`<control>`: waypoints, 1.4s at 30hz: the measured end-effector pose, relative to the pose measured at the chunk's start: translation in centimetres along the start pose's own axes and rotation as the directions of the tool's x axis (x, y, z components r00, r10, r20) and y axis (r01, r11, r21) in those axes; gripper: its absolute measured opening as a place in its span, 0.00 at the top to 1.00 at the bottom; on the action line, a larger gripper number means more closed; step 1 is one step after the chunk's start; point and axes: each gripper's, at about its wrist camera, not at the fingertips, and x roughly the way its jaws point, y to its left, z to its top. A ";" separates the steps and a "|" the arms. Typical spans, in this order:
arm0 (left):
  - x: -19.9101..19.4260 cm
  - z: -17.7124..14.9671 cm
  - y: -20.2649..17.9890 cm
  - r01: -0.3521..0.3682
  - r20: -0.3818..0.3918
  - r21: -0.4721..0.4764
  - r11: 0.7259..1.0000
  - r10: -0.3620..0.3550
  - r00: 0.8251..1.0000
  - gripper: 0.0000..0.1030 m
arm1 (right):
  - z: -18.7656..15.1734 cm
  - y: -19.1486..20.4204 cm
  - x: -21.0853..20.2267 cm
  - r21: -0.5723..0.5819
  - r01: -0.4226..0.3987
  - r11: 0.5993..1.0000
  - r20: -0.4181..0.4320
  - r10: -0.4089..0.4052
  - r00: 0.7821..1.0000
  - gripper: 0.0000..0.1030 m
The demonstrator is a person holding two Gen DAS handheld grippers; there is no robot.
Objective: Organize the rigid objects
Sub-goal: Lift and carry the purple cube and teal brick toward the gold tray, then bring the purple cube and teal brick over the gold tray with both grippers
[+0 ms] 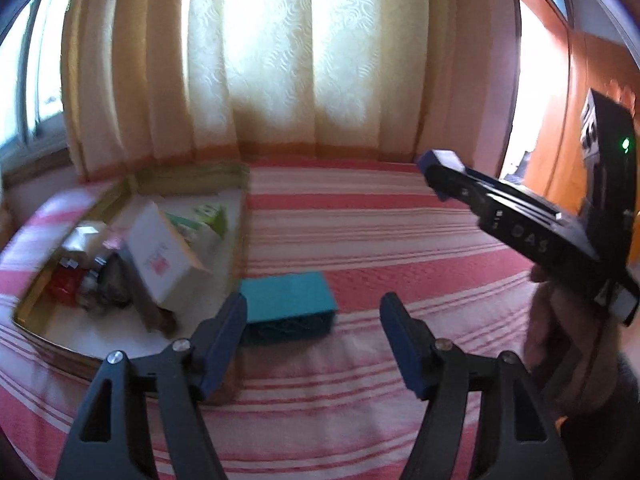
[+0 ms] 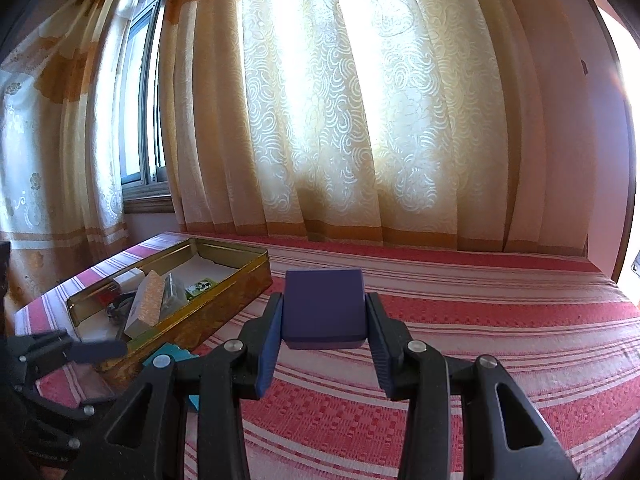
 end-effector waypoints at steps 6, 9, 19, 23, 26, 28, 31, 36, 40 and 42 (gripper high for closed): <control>1.5 -0.4 -0.9 0.036 -0.097 0.005 0.999 -0.035 0.995 0.30 | 0.0 -0.2 0.0 0.011 -0.012 1.000 -0.002 0.012 1.000 0.59; 1.7 -0.1 -0.1 0.004 -0.097 -0.029 1.000 -0.007 0.995 0.30 | 0.0 -0.1 -0.1 0.010 -0.015 1.000 0.000 0.015 1.000 0.59; 3.5 0.9 1.5 -0.139 -0.138 -0.022 0.990 0.135 0.981 0.06 | -0.2 0.1 -0.2 -0.001 -0.010 1.000 -0.005 0.010 1.000 0.59; 4.0 1.2 0.9 -0.120 -0.157 -0.016 0.993 0.116 0.981 0.01 | -0.2 0.1 -0.2 0.001 -0.009 1.000 -0.007 0.009 1.000 0.59; 4.7 1.6 0.1 -0.123 -0.170 0.011 0.992 0.123 0.978 0.01 | -0.2 0.2 -0.3 0.003 -0.007 1.000 -0.011 0.007 1.000 0.59; 5.2 1.9 0.0 -0.147 -0.176 0.017 0.989 0.148 0.973 0.02 | -0.2 0.2 -0.3 0.003 -0.008 1.000 -0.011 0.008 1.000 0.59; 5.4 1.8 -0.1 -0.168 -0.176 0.023 0.986 0.169 0.970 0.19 | -0.3 0.2 -0.3 0.004 -0.008 1.000 -0.012 0.008 1.000 0.59; 5.8 1.7 -0.3 -0.151 -0.192 0.031 0.988 0.154 0.969 0.37 | -0.3 0.1 -0.3 0.005 -0.008 1.000 -0.013 0.008 1.000 0.59; 5.8 1.8 -0.4 -0.138 -0.192 0.033 0.990 0.141 0.971 0.38 | -0.3 0.2 -0.4 0.004 -0.005 1.000 -0.015 0.005 1.000 0.59; 5.7 1.8 -0.4 -0.131 -0.189 0.028 0.991 0.134 0.973 0.38 | -0.3 0.2 -0.4 0.004 -0.005 1.000 -0.013 0.005 1.000 0.59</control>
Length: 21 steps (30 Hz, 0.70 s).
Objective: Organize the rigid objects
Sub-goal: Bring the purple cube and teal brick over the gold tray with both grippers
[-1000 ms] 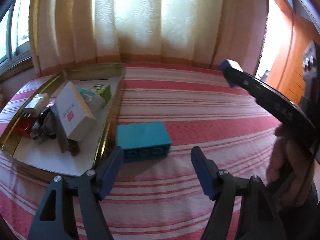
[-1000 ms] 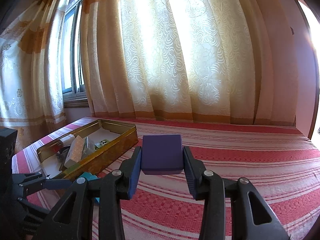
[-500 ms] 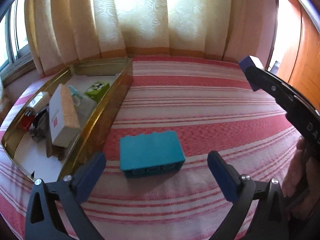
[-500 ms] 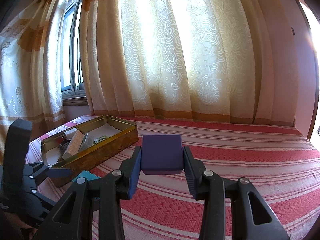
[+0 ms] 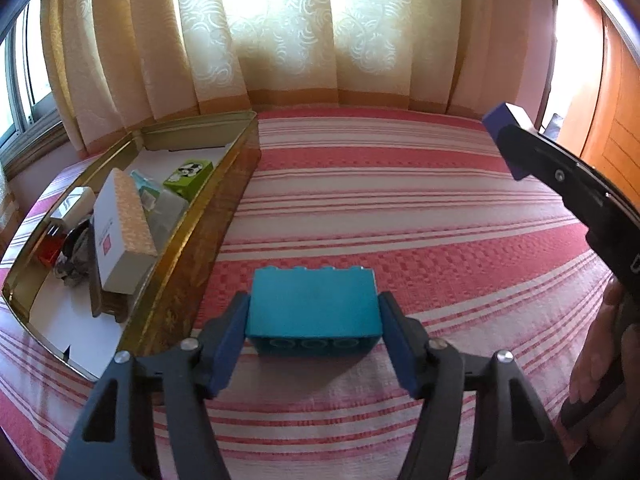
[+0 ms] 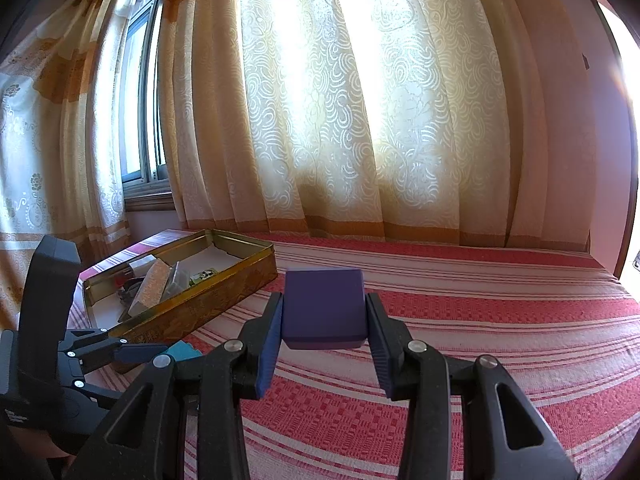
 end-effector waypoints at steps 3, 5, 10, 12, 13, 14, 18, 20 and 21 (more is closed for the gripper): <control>-0.5 0.0 0.1 -0.002 0.028 -0.005 1.000 0.002 1.000 0.38 | 0.0 0.0 0.0 -0.002 0.002 1.000 0.005 -0.002 1.000 0.59; -1.1 -0.1 -0.1 -0.012 0.058 0.003 1.000 0.011 0.998 0.38 | 0.0 0.0 0.0 -0.006 0.003 1.000 0.010 -0.003 1.000 0.59; -2.7 -0.4 -0.3 -0.033 0.144 0.010 0.999 0.031 0.989 0.38 | 0.0 0.4 -0.3 -0.018 0.007 1.000 0.027 -0.007 1.000 0.59; -3.2 -0.4 -0.2 -0.041 0.175 0.007 0.999 0.039 0.984 0.38 | 0.0 0.6 -0.4 -0.024 0.006 1.000 0.031 -0.005 1.000 0.59; -3.6 -0.5 -0.1 -0.046 0.192 0.007 0.999 0.044 0.980 0.38 | 0.0 0.7 -0.4 -0.028 0.004 1.000 0.034 -0.003 0.999 0.59; -3.8 -0.5 0.0 -0.044 0.205 0.006 0.999 0.042 0.978 0.38 | 0.0 0.8 -0.4 -0.032 0.004 0.999 0.035 -0.003 0.999 0.59; -4.6 -0.5 0.7 -0.057 0.257 0.000 0.998 0.055 0.965 0.38 | 0.1 1.3 -0.4 -0.047 0.001 0.999 0.044 0.001 0.999 0.59; -4.8 -0.5 1.1 -0.064 0.272 -0.008 0.998 0.064 0.960 0.38 | 0.1 1.5 -0.4 -0.054 -0.006 0.999 0.045 0.008 0.999 0.59; -4.9 -0.5 1.3 -0.065 0.281 -0.010 0.998 0.065 0.958 0.38 | 0.1 1.6 -0.4 -0.054 -0.013 0.998 0.046 0.015 0.999 0.59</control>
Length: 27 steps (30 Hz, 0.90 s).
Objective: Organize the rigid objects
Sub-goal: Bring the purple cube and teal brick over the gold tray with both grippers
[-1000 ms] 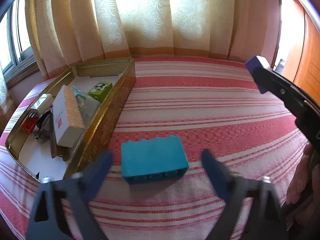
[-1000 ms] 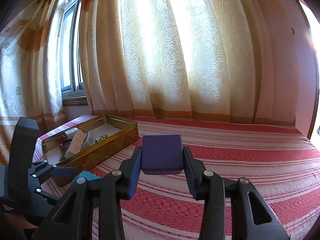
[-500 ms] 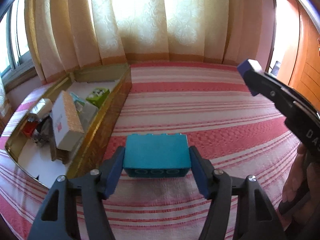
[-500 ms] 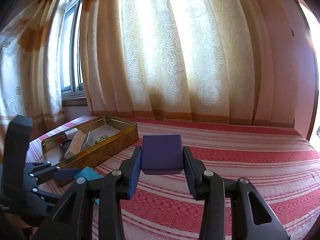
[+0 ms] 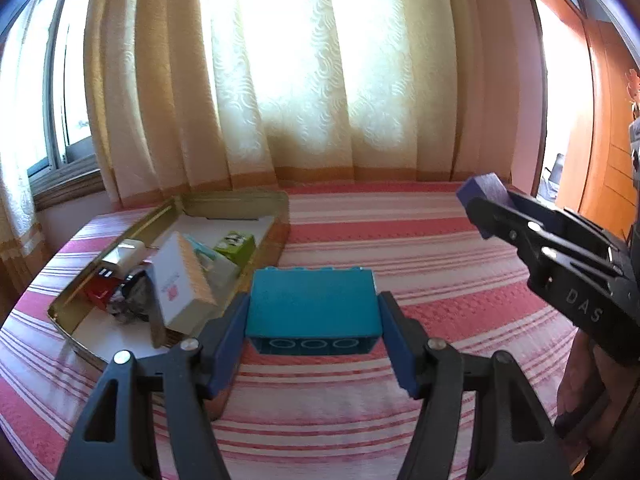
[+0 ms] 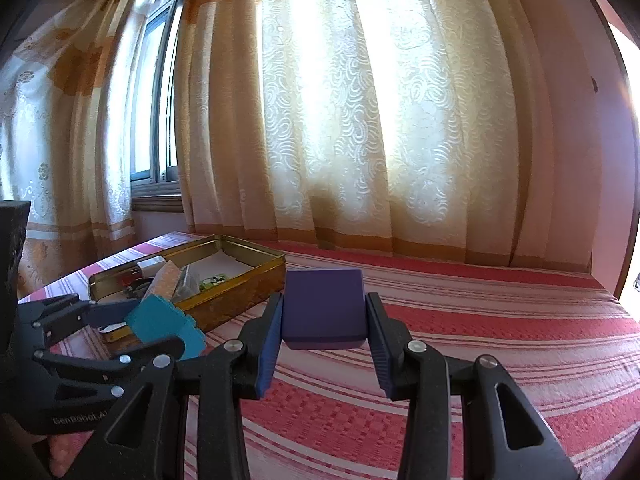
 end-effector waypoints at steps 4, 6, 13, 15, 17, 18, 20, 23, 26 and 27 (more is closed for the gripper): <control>-0.6 0.1 0.8 -0.010 0.029 -0.013 1.000 0.010 1.000 0.38 | 0.1 0.5 0.5 -0.008 -0.019 1.000 -0.009 0.019 1.000 0.59; -0.8 0.2 1.1 -0.011 0.043 -0.017 1.000 0.012 0.999 0.38 | 0.2 0.9 0.7 -0.017 -0.024 1.000 -0.009 0.024 1.000 0.59; -1.3 0.0 2.4 -0.028 0.087 -0.037 0.999 0.031 0.996 0.38 | 0.2 1.8 1.0 -0.017 -0.038 0.999 -0.010 0.038 0.999 0.59; -1.4 -0.1 2.6 -0.031 0.090 -0.044 0.999 0.035 0.995 0.38 | 0.2 2.4 1.0 -0.022 -0.044 0.999 -0.011 0.044 0.999 0.59; -1.4 -0.1 3.0 -0.029 0.093 -0.055 0.998 0.034 0.995 0.38 | 0.3 3.0 1.2 -0.026 -0.052 0.998 -0.011 0.052 0.999 0.59; -1.5 -0.1 3.2 -0.030 0.095 -0.056 0.998 0.036 0.995 0.38 | 0.3 3.3 1.2 -0.027 -0.059 0.998 -0.011 0.058 0.998 0.59; -1.6 -0.1 3.6 -0.030 0.094 -0.059 0.998 0.036 0.995 0.38 | 0.3 3.9 1.4 -0.030 -0.072 0.997 -0.015 0.071 0.997 0.59; -1.7 -0.1 4.3 -0.037 0.096 -0.066 0.997 0.043 0.994 0.38 | 0.4 4.9 2.0 -0.037 -0.098 0.995 -0.033 0.096 0.995 0.59; -1.8 -0.1 5.3 -0.048 0.098 -0.074 0.996 0.055 0.994 0.38 | 0.5 5.8 2.8 -0.044 -0.118 0.992 -0.058 0.116 0.992 0.59; -1.8 0.0 5.6 -0.051 0.098 -0.079 0.996 0.059 0.993 0.38 | 0.5 6.0 3.1 -0.044 -0.123 0.991 -0.063 0.120 0.991 0.59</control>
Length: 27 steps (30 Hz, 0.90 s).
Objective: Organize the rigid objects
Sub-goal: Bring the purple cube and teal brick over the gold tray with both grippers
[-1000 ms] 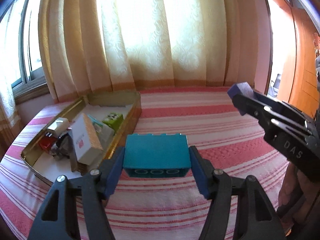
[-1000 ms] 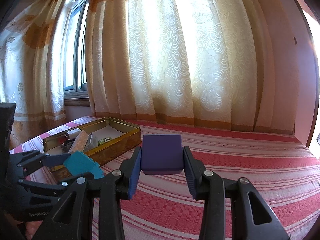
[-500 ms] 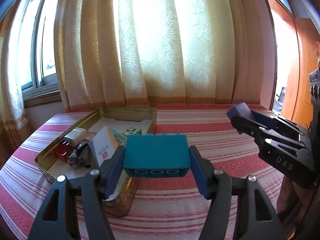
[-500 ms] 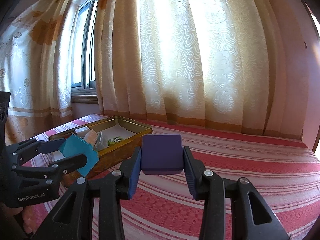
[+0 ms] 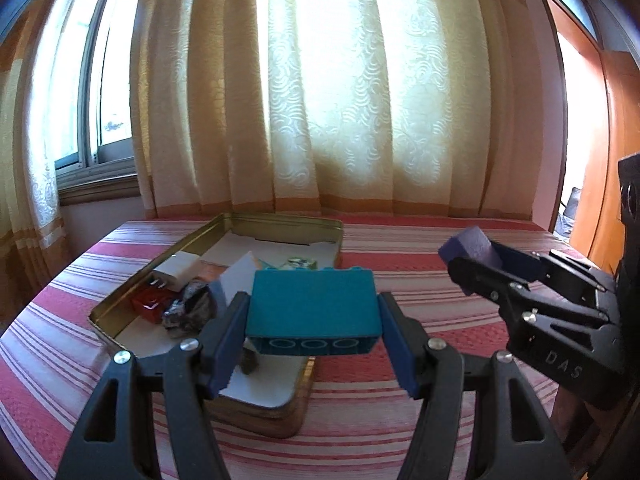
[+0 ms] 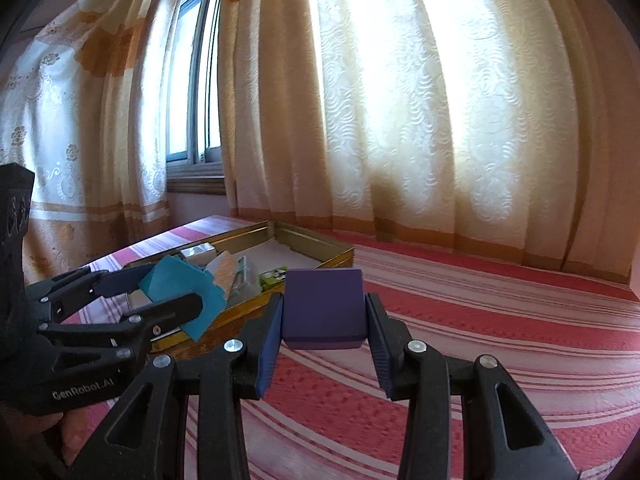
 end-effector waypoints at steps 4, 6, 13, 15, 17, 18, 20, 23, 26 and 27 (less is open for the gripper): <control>-0.3 0.2 2.0 -0.022 0.003 -0.019 1.000 0.023 1.000 0.38 | 0.2 0.6 0.9 0.000 -0.019 1.000 -0.017 0.019 1.000 0.59; -0.4 0.3 3.1 -0.041 0.005 -0.021 0.999 0.041 0.999 0.38 | 0.3 1.0 1.5 -0.006 -0.031 0.999 -0.030 0.031 0.999 0.59; 0.1 1.2 7.0 -0.117 -0.020 -0.051 0.992 0.116 0.993 0.38 | 1.8 2.7 3.8 -0.011 -0.105 0.994 -0.073 0.104 0.992 0.59; 0.3 1.5 7.9 -0.134 -0.029 -0.053 0.990 0.133 0.991 0.38 | 2.7 3.6 4.3 -0.022 -0.121 0.992 -0.076 0.119 0.990 0.59; 0.5 1.8 8.5 -0.153 -0.037 -0.047 0.987 0.151 0.988 0.38 | 3.5 4.4 4.8 -0.038 -0.135 0.990 -0.078 0.132 0.988 0.59; 0.6 1.9 8.8 -0.157 -0.039 -0.047 0.986 0.155 0.987 0.38 | 3.9 4.9 5.1 -0.048 -0.140 0.989 -0.080 0.136 0.987 0.59; 1.2 2.2 9.5 -0.170 -0.058 -0.045 0.984 0.167 0.984 0.38 | 4.6 5.6 5.7 -0.052 -0.156 0.986 -0.090 0.151 0.984 0.59; 2.0 2.5 10.6 -0.160 -0.089 -0.064 0.985 0.154 0.984 0.38 | 5.2 6.8 6.7 -0.050 -0.187 0.981 -0.122 0.180 0.976 0.59; 3.1 2.7 11.5 -0.158 -0.115 -0.083 0.984 0.148 0.982 0.38 | 5.5 8.3 7.8 -0.085 -0.182 0.980 -0.143 0.168 0.975 0.59; 3.3 2.8 11.7 -0.153 -0.123 -0.090 0.984 0.142 0.982 0.38 | 5.6 8.4 8.2 -0.087 -0.178 0.980 -0.152 0.163 0.975 0.59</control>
